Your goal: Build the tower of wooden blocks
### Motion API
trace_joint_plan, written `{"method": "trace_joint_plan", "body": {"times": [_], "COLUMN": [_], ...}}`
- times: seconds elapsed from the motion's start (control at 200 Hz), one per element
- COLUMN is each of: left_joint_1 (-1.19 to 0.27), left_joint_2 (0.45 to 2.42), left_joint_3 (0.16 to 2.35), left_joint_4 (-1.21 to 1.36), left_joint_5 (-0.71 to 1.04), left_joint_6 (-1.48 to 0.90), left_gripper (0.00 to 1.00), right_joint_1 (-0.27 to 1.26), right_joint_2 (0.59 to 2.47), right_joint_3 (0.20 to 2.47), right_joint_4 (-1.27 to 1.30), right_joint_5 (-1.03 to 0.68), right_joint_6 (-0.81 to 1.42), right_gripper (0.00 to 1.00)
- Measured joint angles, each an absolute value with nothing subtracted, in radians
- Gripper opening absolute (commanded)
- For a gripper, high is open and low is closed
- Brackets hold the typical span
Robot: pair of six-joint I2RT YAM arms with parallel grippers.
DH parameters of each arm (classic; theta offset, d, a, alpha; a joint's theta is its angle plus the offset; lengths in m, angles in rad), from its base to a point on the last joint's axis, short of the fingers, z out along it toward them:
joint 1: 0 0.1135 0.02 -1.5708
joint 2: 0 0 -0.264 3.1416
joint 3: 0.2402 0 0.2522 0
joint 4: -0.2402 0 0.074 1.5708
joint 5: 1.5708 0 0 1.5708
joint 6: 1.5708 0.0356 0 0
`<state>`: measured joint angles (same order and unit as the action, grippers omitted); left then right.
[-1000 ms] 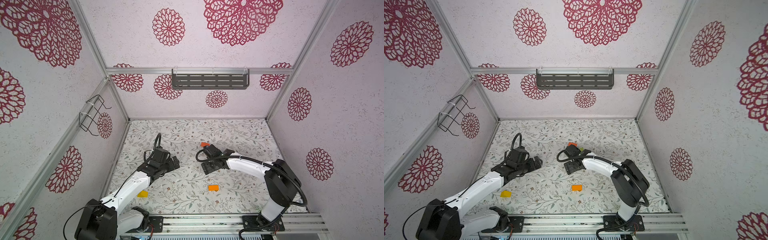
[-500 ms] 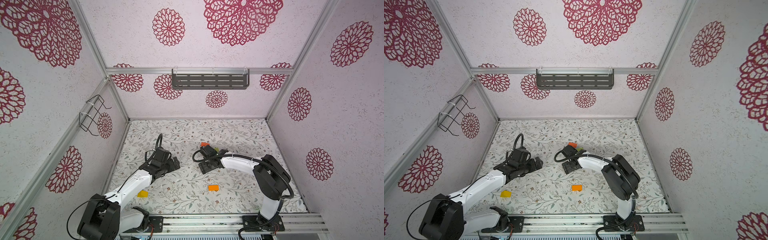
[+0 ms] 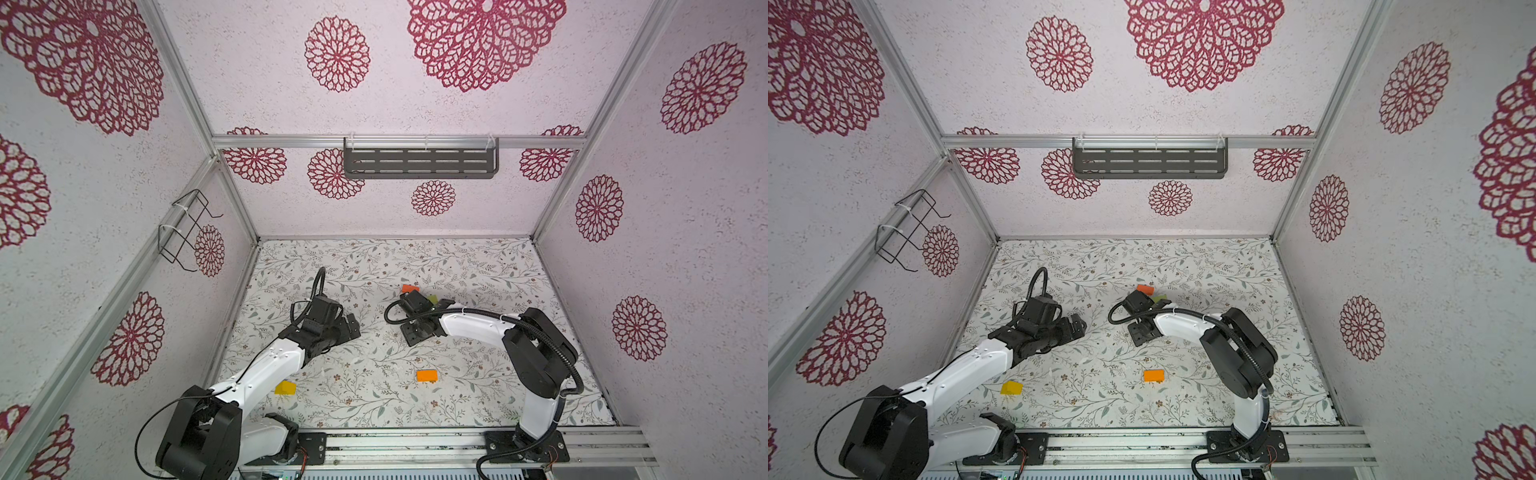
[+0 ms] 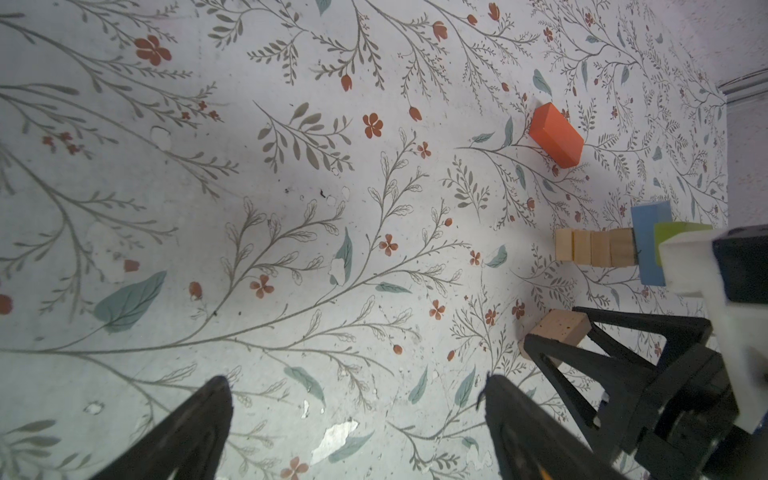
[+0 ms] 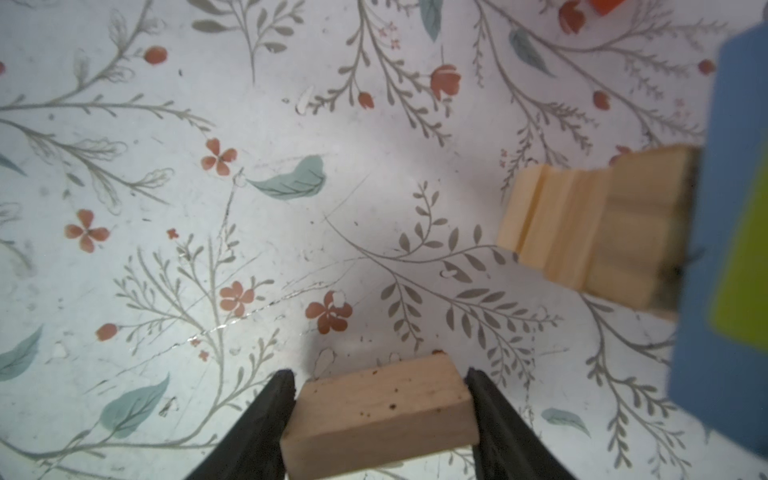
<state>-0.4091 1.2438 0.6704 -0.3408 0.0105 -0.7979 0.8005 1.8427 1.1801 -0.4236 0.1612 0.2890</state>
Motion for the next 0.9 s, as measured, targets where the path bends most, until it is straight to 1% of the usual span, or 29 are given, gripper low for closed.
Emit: {"method": "trace_joint_plan", "body": {"times": [0.07, 0.14, 0.215, 0.335, 0.39, 0.5, 0.575, 0.675, 0.901], "left_joint_1": [-0.409, -0.409, -0.41, -0.41, -0.41, -0.419, -0.427, -0.438, -0.445], "left_joint_2": [1.242, 1.242, 1.24, 1.237, 1.237, 1.237, 1.238, 1.248, 1.262], "left_joint_3": [0.67, 0.67, 0.67, 0.67, 0.67, 0.67, 0.67, 0.67, 0.67], "left_joint_4": [-0.34, -0.34, -0.34, -0.332, -0.326, -0.312, -0.303, -0.291, -0.26], "left_joint_5": [0.012, 0.014, 0.017, 0.02, 0.022, 0.022, 0.022, 0.019, 0.01], "left_joint_6": [-0.798, -0.8, -0.803, -0.812, -0.817, -0.828, -0.836, -0.842, -0.857], "left_gripper": [0.97, 0.97, 0.98, 0.98, 0.98, 0.98, 0.98, 0.98, 0.98], "right_joint_1": [0.8, 0.8, 0.801, 0.796, 0.781, 0.712, 0.665, 0.635, 0.614], "right_joint_2": [1.812, 1.742, 1.625, 1.385, 1.285, 1.175, 1.148, 1.161, 1.321], "right_joint_3": [1.151, 1.089, 0.995, 0.821, 0.745, 0.627, 0.567, 0.533, 0.53], "right_joint_4": [-0.418, -0.408, -0.393, -0.348, -0.321, -0.251, -0.191, -0.114, 0.129], "right_joint_5": [0.162, 0.165, 0.181, 0.236, 0.26, 0.278, 0.293, 0.316, 0.35], "right_joint_6": [0.299, 0.318, 0.348, 0.408, 0.437, 0.482, 0.5, 0.507, 0.498], "right_gripper": [0.54, 0.54, 0.52, 0.51, 0.49, 0.48, 0.48, 0.48, 0.46]}}
